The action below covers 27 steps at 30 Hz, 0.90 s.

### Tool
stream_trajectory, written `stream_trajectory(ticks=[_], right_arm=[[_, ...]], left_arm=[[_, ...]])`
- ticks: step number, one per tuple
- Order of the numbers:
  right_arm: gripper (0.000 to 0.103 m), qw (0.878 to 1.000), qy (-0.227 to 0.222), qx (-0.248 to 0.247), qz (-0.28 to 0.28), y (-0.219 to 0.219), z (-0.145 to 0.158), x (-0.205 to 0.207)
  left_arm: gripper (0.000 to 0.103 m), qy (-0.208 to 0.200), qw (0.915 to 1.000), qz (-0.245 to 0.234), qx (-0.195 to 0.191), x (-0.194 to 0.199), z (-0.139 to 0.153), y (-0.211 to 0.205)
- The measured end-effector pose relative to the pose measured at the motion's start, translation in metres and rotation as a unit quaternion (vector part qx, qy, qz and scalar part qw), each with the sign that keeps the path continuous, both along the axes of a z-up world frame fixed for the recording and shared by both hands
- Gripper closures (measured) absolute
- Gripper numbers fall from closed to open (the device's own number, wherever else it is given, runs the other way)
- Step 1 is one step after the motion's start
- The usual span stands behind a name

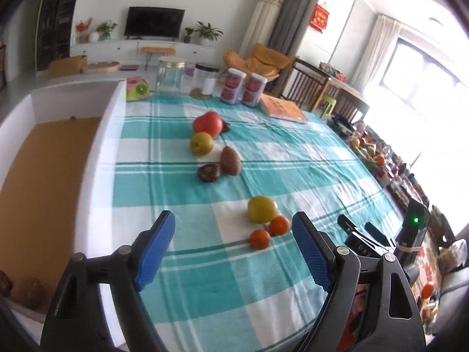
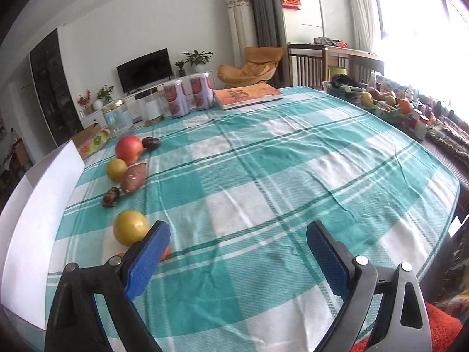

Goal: Organize fruits
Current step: 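Move both open tools back over the tangerines and yellow-green citrus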

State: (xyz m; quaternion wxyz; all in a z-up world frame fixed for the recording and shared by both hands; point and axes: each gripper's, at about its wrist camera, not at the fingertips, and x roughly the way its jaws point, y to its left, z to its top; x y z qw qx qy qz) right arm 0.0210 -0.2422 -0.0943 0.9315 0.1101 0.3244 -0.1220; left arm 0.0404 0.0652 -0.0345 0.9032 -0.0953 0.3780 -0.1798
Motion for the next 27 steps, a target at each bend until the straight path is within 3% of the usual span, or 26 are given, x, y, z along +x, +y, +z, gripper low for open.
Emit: stream_trajectory(ticks=[2, 5, 11, 19, 27], right_arm=[[0.009, 0.999, 0.0, 0.037, -0.015, -0.019, -0.004, -0.008], [0.009, 0.999, 0.012, 0.044, -0.024, -0.021, -0.012, -0.006], [0.009, 0.997, 0.027, 0.057, -0.036, -0.026, -0.021, -0.006], [0.009, 0.997, 0.042, 0.063, -0.034, -0.025, -0.027, -0.003], [0.009, 0.996, 0.049, 0.069, -0.03, -0.024, -0.029, -0.001]], left_arm=[[0.019, 0.026, 0.9995, -0.016, 0.009, 0.007, -0.016, -0.027], [0.019, 0.051, 0.9977, -0.024, 0.038, 0.016, -0.043, -0.049], [0.019, 0.036, 0.9929, -0.007, 0.113, 0.029, -0.081, -0.066], [0.019, 0.046, 0.9898, 0.015, 0.134, 0.054, -0.114, -0.056], [0.019, 0.039, 0.9921, 0.019, 0.117, 0.053, -0.116, -0.049]])
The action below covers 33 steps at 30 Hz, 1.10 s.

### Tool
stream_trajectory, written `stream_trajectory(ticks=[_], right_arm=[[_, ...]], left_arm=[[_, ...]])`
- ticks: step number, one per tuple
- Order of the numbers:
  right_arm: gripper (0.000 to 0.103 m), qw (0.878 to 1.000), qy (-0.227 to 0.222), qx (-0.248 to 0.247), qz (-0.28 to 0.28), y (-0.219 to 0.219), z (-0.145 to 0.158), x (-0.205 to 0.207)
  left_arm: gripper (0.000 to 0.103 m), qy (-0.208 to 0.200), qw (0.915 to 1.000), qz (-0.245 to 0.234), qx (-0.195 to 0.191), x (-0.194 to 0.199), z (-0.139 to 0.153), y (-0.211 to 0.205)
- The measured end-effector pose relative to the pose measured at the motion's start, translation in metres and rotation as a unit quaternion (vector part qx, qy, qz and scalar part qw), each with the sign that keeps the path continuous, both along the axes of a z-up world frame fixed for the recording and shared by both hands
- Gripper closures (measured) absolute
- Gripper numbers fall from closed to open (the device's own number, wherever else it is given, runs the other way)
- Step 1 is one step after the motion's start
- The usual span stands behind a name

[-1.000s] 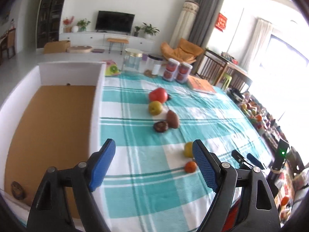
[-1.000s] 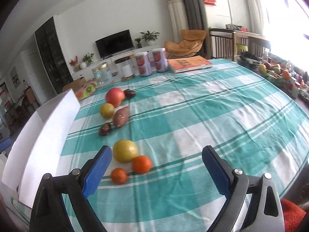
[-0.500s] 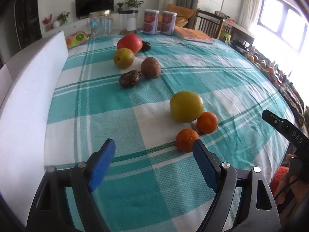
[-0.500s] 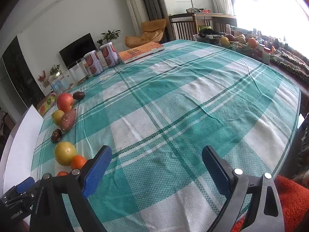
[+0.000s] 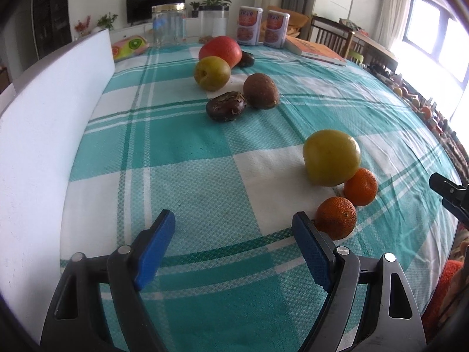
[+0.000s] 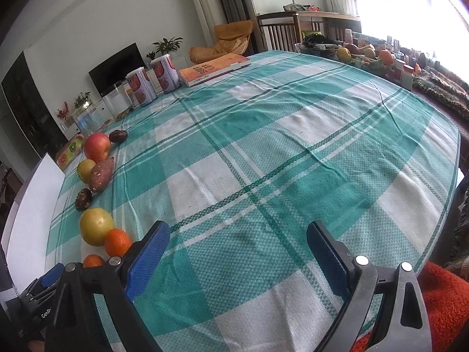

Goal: Organize fruits
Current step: 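Move both open tools back over the tangerines and yellow-green citrus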

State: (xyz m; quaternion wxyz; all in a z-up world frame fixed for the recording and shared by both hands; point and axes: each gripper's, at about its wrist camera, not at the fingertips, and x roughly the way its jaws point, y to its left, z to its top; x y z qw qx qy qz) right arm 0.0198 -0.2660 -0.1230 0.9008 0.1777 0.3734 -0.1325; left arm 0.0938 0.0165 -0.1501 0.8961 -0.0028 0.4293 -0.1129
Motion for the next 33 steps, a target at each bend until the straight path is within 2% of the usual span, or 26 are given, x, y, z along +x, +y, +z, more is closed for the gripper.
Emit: stream_trajectory(ticks=[9, 22, 30, 33], right_arm=[[0.009, 1.0, 0.003, 0.015, 0.0, -0.004, -0.001, 0.001], [0.009, 1.0, 0.015, 0.021, -0.002, -0.01, -0.002, -0.001], [0.009, 0.999, 0.021, 0.042, -0.01, -0.017, -0.01, 0.002], [0.009, 0.999, 0.021, 0.035, -0.003, -0.013, -0.009, 0.004]], left_arm=[[0.013, 0.003, 1.0, -0.008, 0.003, 0.002, -0.001, -0.003], [0.013, 0.003, 0.9998, -0.008, -0.018, 0.002, -0.001, 0.001], [0.013, 0.003, 0.9999, -0.008, -0.013, 0.002, -0.001, 0.001], [0.013, 0.003, 0.9999, -0.008, -0.014, 0.002, -0.001, 0.0]])
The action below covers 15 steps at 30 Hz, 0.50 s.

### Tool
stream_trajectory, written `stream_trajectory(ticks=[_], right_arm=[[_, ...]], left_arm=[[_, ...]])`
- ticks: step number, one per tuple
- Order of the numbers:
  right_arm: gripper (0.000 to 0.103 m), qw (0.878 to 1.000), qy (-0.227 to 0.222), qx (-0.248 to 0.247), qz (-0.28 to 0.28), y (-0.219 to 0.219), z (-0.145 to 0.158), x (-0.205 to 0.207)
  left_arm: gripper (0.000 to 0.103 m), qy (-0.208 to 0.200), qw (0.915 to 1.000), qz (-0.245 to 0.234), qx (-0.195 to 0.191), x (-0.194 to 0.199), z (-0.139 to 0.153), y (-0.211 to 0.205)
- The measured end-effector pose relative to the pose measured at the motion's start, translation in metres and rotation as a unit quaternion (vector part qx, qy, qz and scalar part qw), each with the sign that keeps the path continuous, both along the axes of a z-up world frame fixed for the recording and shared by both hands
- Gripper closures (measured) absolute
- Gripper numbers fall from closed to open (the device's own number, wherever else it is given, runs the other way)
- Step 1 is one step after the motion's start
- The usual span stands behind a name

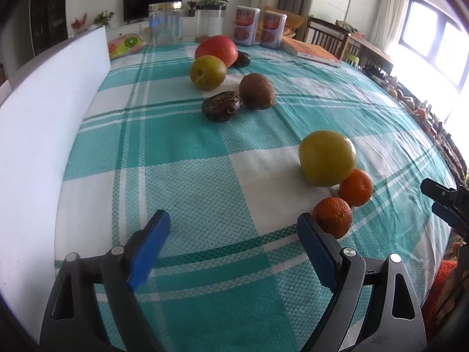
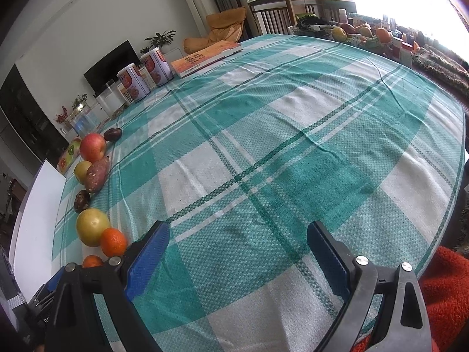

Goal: Organize fruits
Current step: 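Move both open tools back over the tangerines and yellow-green citrus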

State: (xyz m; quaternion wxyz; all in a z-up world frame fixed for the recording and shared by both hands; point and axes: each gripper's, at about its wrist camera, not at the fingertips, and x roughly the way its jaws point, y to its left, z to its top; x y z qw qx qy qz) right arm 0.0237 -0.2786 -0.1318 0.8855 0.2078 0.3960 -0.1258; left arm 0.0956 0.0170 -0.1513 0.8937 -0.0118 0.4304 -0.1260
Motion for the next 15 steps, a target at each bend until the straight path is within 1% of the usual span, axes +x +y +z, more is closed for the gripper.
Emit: stream_trajectory(ticks=[3, 9, 15], right_arm=[[0.009, 1.0, -0.001, -0.005, 0.005, 0.0026, 0.0013, 0.0], [0.009, 1.0, -0.002, 0.013, -0.005, -0.0053, 0.0011, -0.0019], [0.009, 1.0, 0.001, 0.019, -0.005, -0.0054, -0.0016, -0.0016]], left_arm=[[0.013, 0.0, 1.0, 0.0, 0.001, 0.0001, 0.0, -0.0002], [0.013, 0.0, 1.0, 0.0, 0.001, 0.0001, 0.0, 0.0], [0.013, 0.0, 1.0, 0.0, 0.001, 0.0002, -0.0002, 0.0003]])
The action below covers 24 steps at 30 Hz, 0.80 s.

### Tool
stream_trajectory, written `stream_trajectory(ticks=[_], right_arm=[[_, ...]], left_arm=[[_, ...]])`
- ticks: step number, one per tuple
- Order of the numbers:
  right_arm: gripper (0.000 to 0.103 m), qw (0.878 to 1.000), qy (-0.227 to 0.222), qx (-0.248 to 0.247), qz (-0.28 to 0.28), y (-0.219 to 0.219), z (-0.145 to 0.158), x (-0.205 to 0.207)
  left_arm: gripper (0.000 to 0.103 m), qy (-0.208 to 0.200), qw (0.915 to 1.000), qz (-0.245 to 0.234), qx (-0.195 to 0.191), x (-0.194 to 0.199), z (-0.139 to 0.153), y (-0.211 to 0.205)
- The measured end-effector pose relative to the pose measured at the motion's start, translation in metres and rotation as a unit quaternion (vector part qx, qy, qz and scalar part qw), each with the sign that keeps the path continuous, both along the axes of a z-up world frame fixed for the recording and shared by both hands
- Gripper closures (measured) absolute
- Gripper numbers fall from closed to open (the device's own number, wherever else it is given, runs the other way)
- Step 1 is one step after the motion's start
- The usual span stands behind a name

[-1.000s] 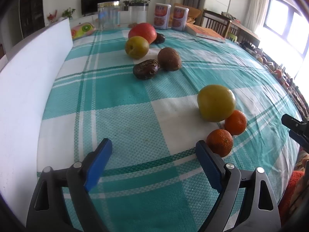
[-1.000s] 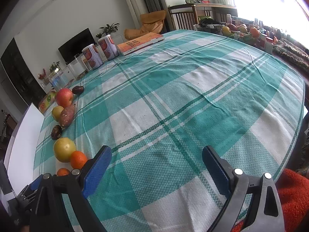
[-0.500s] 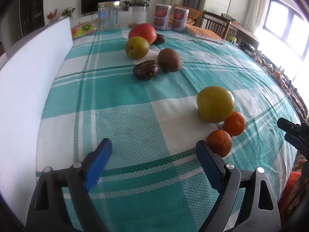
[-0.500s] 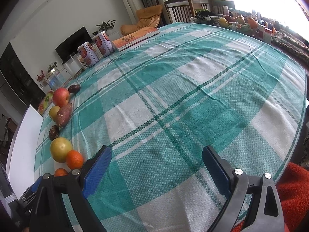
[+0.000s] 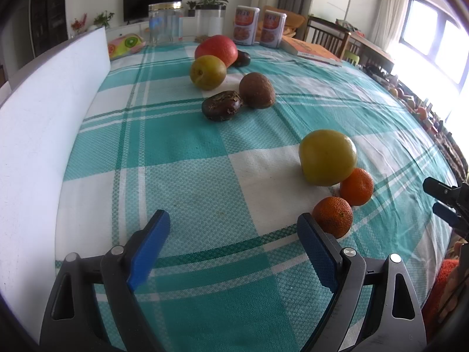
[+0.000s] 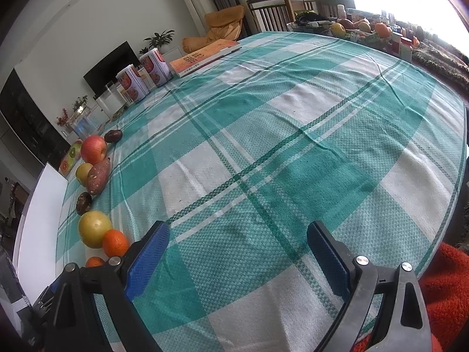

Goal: Organize fruits
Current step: 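Move both open tools back over the tangerines and yellow-green citrus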

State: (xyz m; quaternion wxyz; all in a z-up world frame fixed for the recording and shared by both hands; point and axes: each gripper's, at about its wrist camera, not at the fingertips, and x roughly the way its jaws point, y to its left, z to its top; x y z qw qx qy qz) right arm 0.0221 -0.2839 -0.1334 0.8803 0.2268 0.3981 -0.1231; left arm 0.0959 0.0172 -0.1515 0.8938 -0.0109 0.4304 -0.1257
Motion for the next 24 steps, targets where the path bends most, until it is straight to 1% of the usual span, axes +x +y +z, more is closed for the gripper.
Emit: stream_trajectory(ticks=[24], right_arm=[[0.008, 1.0, 0.015, -0.002, 0.005, 0.0035, -0.0072, 0.0048]], left_arm=[[0.013, 0.0, 1.0, 0.0, 0.0, 0.0001, 0.0001, 0.0]])
